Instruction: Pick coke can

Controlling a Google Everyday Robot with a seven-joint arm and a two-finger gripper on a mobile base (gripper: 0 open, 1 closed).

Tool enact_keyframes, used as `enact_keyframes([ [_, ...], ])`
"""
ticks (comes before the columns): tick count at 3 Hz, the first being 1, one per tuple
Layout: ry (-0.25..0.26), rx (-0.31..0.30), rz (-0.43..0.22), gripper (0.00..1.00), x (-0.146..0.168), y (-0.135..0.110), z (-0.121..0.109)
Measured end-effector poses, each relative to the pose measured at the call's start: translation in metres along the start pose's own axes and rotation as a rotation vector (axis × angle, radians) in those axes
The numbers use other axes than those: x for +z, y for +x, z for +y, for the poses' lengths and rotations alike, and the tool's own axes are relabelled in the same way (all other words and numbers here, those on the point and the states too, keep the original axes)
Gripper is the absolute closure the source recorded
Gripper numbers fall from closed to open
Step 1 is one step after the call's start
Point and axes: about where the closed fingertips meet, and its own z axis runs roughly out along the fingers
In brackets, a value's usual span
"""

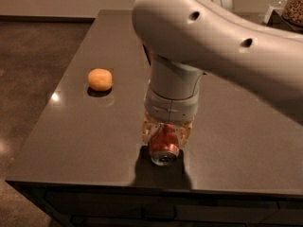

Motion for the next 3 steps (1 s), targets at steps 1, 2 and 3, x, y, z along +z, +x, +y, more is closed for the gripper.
enact_keyframes([
  [1,0.061,0.084,-0.053,0.87,-0.013,0.004,-0.001],
  [2,0.15,0.234,-0.104,1.0,-0.04,0.012,-0.009],
  [3,0.215,0.366,-0.138,1.0,-0.07,0.018,-0.015],
])
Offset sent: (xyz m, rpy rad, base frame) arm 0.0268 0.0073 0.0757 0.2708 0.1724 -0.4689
